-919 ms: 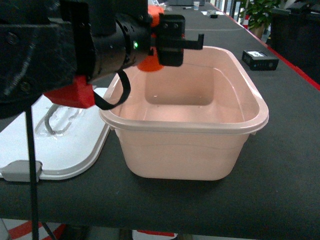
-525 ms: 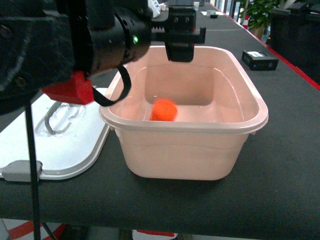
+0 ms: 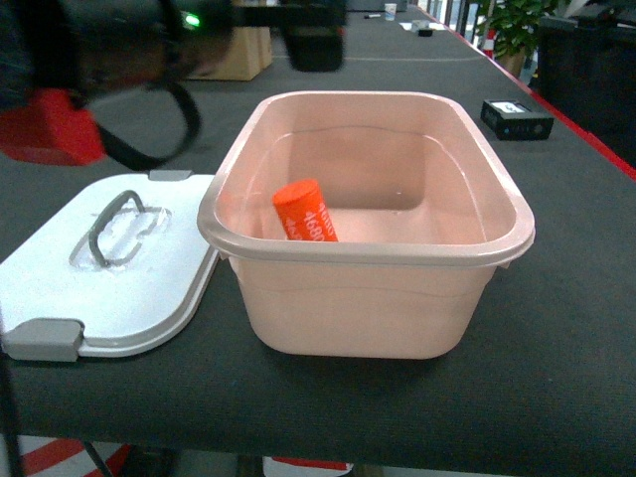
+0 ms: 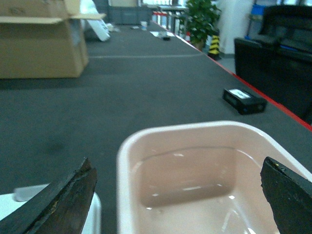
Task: Pick capacitor and pack into box
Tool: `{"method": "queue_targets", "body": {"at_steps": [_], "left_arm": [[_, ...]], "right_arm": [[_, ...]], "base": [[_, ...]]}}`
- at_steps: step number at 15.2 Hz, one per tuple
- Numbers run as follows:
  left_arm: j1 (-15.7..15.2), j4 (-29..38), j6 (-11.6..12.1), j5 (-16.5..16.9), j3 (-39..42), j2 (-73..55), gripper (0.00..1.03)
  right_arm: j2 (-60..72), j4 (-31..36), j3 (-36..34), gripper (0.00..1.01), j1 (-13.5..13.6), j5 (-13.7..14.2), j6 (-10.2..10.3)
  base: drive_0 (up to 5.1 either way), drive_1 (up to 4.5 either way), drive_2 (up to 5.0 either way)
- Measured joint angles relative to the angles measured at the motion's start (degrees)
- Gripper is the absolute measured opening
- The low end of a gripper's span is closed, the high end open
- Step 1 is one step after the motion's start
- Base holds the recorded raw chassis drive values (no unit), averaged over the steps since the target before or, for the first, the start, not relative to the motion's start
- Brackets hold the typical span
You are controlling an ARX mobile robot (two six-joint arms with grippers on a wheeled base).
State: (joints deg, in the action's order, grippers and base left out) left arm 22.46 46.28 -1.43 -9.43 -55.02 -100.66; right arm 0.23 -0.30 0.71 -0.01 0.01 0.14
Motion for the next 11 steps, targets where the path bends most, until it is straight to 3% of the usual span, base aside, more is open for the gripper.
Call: {"method": "queue_targets", "body": {"at_steps": [2, 7, 9, 11], "left_arm": [[-2.8, 0.7, 0.0, 0.8, 1.9, 1.8, 0.97], [-18.2, 6.0, 0.6, 3.5, 9.7, 1.0, 0.98], [-21.3, 9.2, 1.0, 4.2, 9.9, -4.3, 0.98], [-22.3, 10.3, 1.8, 5.5, 9.0, -10.0, 0.98]], "right_arm": [[0.0, 0.0, 0.0, 0.98, 0.0, 0.0, 0.0], [0.0, 0.0, 0.0, 0.98, 0.0, 0.0, 0.0], [0.0, 0.0, 0.0, 0.98, 0.0, 0.0, 0.0], [0.0, 0.0, 0.0, 0.98, 0.0, 0.0, 0.0]], "base": [[0.0, 0.00, 0.0], [0.0, 0.00, 0.0], [0.0, 0.00, 0.0], [0.0, 0.00, 0.0]]}}
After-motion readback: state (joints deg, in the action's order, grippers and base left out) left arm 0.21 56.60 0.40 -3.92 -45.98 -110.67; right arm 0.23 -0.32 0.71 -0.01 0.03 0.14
